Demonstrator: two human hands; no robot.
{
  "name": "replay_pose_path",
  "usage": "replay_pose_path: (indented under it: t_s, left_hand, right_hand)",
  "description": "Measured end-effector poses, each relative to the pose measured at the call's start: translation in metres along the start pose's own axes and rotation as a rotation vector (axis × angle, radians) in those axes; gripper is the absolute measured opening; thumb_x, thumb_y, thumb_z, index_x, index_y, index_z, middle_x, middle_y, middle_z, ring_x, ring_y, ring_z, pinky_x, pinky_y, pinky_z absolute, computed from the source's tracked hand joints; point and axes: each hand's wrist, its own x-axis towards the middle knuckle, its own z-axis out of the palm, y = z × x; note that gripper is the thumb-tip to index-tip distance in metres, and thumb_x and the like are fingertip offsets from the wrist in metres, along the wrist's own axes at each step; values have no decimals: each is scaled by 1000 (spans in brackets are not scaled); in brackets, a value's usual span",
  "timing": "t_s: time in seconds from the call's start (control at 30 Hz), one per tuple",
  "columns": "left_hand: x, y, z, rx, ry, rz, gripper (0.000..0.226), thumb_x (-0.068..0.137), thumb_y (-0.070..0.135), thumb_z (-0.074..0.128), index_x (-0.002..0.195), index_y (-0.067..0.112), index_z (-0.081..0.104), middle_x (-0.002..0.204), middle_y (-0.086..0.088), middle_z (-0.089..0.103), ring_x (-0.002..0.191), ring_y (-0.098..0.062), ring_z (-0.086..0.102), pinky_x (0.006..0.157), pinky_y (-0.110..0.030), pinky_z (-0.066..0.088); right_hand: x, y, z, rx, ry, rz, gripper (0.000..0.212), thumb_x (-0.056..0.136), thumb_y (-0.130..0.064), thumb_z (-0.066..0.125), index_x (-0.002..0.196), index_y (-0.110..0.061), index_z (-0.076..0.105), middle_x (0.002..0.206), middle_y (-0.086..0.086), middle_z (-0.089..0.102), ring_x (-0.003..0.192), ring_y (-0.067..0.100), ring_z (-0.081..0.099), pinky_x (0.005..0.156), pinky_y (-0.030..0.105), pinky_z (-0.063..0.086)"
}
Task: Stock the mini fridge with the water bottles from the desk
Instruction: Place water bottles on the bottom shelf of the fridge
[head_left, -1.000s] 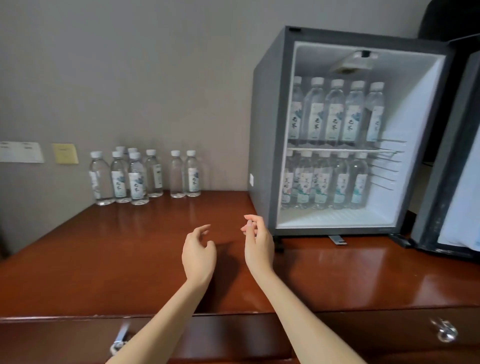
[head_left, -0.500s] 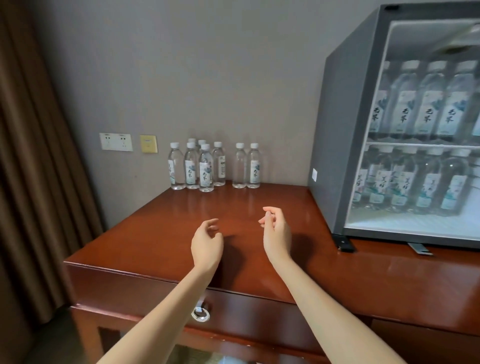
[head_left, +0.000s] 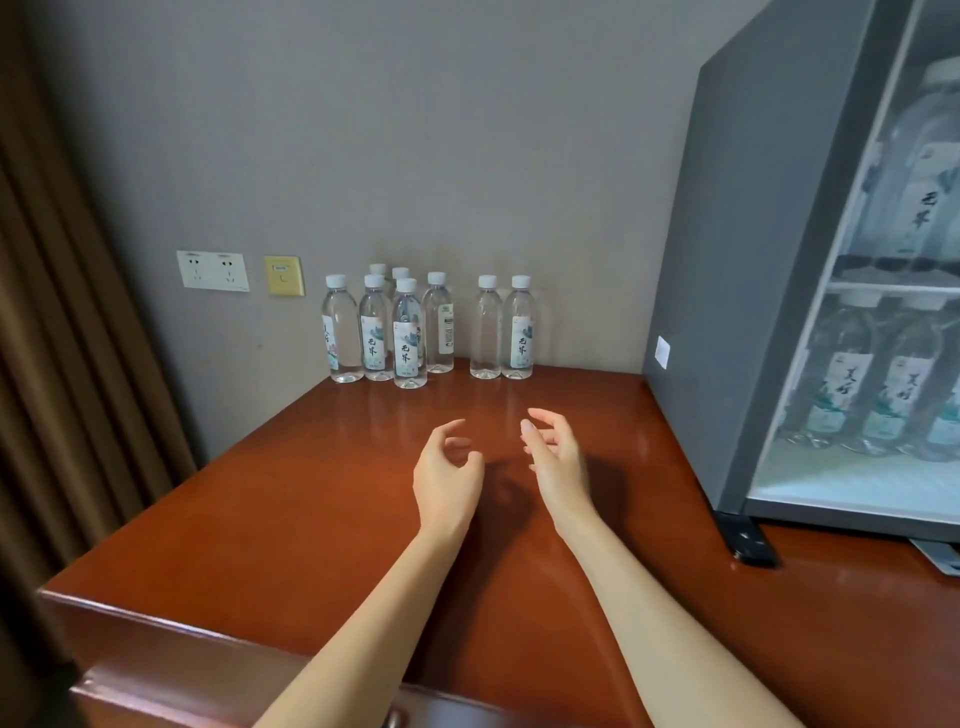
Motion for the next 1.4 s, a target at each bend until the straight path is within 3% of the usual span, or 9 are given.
replay_pose_path:
  t_s: [0.17,0.63,0.77,0.93,1.03,1.17,1.3,1.4]
  left_hand:
    - [29,-3,24,-55,-16,18,40,82,6,57,118,23,61,98,7,67,87,-7,63,84,-26,51]
    - [59,-10,49,-86,-83,20,39,83,7,59,119,23,61,99,6,67,90,-9,64,86,-31,52]
    - [75,-11,59,-130,-146,30,43,84,7,60,124,23,59,105,5,66,92,-4,63,79,-19,50]
    - [109,-18,80,-248,-246,20,52,87,-5,52,132,20,54,119,-3,62,106,-6,60,80,-13,49]
    - [137,-23,98,-274,-284,25,56,88,-8,50,136,19,49,126,-4,59,105,-1,57,78,-8,48]
    - [165,-26,122,-290,-246,43,51,92,-1,52,140,16,45,132,-6,55,115,-16,58,97,-25,47]
    - [183,-30,139,-274,-199,90,50,93,1,52,139,17,47,130,-3,56,115,-13,56,91,-20,43]
    - [194,-32,148,-256,-195,123,48,93,-1,50,138,17,48,134,0,56,113,-6,53,92,-18,42]
  right_hand:
    - [25,5,3,97,-34,-1,19,95,-31,58,114,-31,60,105,6,64,93,15,61,76,25,48]
    - [65,19,9,149,-12,39,34,94,-30,61,126,-21,57,104,0,61,93,11,60,86,32,49]
    - [87,24,13,169,1,28,37,93,-31,62,128,-20,56,108,-2,61,99,10,58,81,23,46]
    - [126,37,22,187,11,14,38,92,-36,62,127,-22,57,128,4,57,117,13,56,101,31,45]
    - [155,46,27,199,-7,6,39,92,-40,62,127,-26,56,134,3,53,123,12,52,109,37,40]
    - [191,56,31,215,-9,4,57,91,-43,60,142,-26,41,145,3,44,133,12,43,114,36,34]
    - [219,63,37,202,-22,3,77,91,-46,60,153,-28,19,155,2,30,141,13,33,118,37,27]
    - [237,67,42,182,-44,0,81,91,-47,59,154,-30,12,159,2,21,144,14,27,119,39,24]
